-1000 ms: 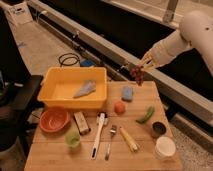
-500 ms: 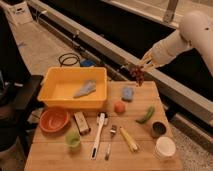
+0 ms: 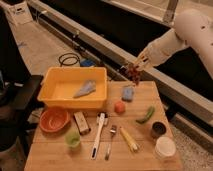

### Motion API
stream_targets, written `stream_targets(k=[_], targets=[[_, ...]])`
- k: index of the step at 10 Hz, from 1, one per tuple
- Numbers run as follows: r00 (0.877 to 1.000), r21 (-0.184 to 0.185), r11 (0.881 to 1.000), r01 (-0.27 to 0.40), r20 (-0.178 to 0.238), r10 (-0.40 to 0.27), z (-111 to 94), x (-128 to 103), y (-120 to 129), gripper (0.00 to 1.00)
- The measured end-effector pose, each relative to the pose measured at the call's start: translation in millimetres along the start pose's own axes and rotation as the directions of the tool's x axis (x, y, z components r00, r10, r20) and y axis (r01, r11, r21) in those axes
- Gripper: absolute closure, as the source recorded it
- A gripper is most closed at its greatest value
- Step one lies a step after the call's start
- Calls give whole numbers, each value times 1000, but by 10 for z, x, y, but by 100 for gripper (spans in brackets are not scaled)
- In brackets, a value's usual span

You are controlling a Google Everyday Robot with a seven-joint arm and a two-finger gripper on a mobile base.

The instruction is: Place grapes in red bowl

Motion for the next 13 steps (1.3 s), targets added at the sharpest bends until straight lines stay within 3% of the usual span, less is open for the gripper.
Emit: stream_targets(k=[2,4,6,8,11,12,13], targets=[[995,6,996,94,28,-94,145,-474,-177,100],[981,16,983,183,66,-184,286,-937,-321,100],[953,16,960,279,116,-279,527,-1454,-453,100],[928,13,940,341,157,-339,735,-1806,-536,100],[868,14,900,436,256,-425,1151,-2455,-661,100],[859,16,894,448,272,-435,1219,-2574,-684,100],[861,15,896,444,269,-431,1213,-2556,-678,100]])
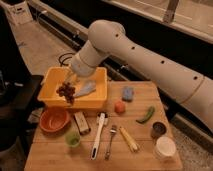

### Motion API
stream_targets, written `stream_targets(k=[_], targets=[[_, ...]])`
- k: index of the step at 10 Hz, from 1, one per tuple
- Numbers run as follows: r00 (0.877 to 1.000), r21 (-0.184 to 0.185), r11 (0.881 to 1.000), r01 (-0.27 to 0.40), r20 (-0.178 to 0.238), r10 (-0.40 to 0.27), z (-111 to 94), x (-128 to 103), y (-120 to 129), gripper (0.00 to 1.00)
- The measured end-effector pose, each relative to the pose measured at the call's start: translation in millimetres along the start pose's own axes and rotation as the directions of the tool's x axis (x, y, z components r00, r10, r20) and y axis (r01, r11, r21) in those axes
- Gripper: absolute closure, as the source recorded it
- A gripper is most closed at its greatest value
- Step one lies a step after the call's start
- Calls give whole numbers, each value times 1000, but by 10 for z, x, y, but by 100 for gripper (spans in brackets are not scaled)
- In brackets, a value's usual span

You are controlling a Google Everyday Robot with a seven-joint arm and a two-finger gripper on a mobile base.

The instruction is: Place grapes in red bowl

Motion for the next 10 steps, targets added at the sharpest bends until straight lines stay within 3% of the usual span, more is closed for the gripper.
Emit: stream_targets(k=[6,8,10], targets=[[1000,0,1000,-1,3,1,19,8,-2,100],[999,1,1000,21,33,-21,165,-32,-65,100],[994,17,998,65,82,-66,488,-218,-319,100]])
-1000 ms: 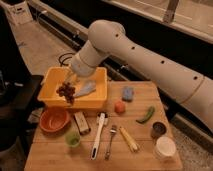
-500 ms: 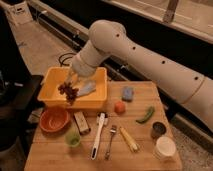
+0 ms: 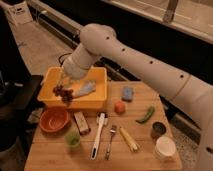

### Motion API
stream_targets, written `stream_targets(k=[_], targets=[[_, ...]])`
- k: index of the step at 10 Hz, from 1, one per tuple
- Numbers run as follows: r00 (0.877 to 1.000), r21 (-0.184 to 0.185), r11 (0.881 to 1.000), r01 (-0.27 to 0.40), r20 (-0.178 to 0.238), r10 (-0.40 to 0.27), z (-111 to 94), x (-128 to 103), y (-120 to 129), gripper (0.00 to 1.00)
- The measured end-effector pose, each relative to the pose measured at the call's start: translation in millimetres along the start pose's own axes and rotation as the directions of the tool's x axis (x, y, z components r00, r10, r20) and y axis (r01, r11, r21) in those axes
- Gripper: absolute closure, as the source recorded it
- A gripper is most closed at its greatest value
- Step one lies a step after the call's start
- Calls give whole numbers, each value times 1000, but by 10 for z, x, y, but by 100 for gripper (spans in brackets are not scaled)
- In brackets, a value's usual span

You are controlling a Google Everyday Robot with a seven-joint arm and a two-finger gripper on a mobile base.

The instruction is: Place grapes in red bowl

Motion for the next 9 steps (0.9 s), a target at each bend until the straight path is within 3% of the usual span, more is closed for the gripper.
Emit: stream_targets(k=[5,9], targets=[[993,37,994,98,60,-101,632,-287,-405,100],[989,46,994,97,110,-101,1011,-260,-400,100]])
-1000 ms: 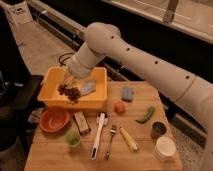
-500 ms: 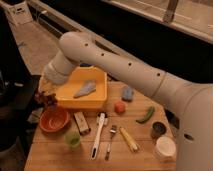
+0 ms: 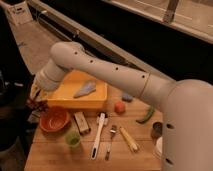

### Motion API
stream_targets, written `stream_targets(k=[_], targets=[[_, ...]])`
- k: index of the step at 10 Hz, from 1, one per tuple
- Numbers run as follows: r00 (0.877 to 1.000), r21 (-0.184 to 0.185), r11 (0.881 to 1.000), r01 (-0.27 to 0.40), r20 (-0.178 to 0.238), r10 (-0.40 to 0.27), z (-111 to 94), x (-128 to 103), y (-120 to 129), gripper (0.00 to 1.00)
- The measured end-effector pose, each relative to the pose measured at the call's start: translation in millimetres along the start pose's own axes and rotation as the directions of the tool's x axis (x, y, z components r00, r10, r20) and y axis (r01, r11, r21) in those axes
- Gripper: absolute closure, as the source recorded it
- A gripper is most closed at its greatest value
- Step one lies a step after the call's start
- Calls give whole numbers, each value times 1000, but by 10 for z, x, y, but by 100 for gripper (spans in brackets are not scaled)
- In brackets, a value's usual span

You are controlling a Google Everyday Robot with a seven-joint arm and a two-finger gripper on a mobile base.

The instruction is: Place grapes in red bowl

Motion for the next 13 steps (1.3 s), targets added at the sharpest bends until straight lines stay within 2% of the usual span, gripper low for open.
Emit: stream_targets(k=[1,3,4,5,7,8,11,13], targets=[[1000,6,1000,-24,16,24,53,57,33,98],[997,17,998,-63,49,62,112,118,94,82],[995,23,997,-76,64,74,137,132,93,71],[995,25,997,-76,71,74,151,137,93,67],[994,31,997,-77,80,74,171,139,88,66],[994,33,996,-82,80,80,171,149,98,59],[991,36,993,-116,74,113,147,218,173,28],[988,34,991,-132,79,129,159,232,224,20]])
